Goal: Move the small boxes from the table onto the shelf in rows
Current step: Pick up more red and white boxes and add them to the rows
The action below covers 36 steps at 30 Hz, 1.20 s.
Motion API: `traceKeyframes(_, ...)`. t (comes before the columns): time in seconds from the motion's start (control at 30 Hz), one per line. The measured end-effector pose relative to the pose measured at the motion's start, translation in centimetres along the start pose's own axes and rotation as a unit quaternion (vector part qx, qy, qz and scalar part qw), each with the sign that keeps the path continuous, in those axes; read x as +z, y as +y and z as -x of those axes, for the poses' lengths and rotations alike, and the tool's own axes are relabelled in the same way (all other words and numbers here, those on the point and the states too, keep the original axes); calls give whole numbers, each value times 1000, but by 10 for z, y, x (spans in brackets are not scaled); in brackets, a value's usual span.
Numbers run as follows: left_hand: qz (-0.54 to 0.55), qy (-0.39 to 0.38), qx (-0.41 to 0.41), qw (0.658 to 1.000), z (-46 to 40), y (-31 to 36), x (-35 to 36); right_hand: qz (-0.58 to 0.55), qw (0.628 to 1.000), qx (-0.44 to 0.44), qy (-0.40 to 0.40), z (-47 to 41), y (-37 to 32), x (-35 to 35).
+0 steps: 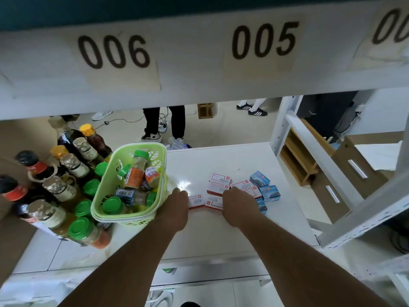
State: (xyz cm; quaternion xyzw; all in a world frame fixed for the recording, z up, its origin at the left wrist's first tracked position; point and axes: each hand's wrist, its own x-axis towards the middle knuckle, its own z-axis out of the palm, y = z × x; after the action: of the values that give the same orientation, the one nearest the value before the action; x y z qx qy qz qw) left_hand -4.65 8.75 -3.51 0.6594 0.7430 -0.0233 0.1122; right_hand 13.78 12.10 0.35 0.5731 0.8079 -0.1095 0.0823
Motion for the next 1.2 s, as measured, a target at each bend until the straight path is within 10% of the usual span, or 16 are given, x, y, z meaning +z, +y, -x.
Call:
traceKeyframes(0.63, 42, 34, 39, 998, 102, 63, -95, -55, 998, -25, 29, 126, 73, -83)
traceKeyframes(1.2, 45, 28, 321, 946, 189, 151, -136, -74, 972, 201, 93, 341, 98, -97)
